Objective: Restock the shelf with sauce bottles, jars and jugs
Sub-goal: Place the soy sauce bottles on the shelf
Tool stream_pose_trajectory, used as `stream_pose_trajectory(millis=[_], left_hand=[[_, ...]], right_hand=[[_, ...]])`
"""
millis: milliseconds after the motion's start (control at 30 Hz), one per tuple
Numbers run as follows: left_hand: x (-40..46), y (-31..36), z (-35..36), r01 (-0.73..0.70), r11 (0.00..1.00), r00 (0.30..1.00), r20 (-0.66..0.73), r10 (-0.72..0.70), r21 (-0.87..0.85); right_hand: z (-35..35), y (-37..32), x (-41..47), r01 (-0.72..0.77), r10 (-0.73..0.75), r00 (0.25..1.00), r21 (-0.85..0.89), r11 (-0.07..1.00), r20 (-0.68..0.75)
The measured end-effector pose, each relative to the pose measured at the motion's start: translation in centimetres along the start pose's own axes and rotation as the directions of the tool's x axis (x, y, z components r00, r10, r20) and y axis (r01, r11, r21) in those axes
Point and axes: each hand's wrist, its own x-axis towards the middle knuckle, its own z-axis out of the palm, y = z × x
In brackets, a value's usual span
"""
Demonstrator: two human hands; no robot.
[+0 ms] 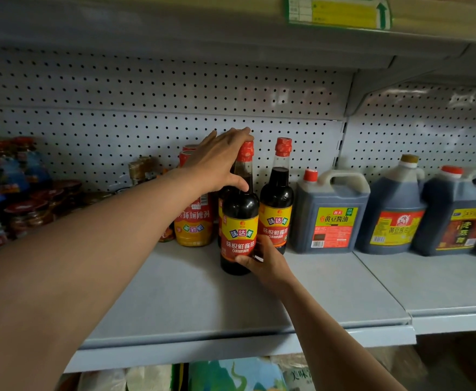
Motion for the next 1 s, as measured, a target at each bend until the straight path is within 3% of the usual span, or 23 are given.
stream_pose_trajectory(millis=[433, 1000], left_hand=[[0.5, -1.1, 0.6, -0.025, 0.999, 1.0, 0.0, 0.025, -0.032], [0.3, -1.1, 0.8, -0.005, 1.0, 1.0, 0.003, 0.005, -0.019]], right_hand=[[0.5, 0.8, 0.7, 0.023, -0.023, 0.999, 0.003, 1.0, -0.042], [-0.1, 1.6, 1.0, 0.036, -0.037, 0.999, 0.021, 0.999, 0.032]])
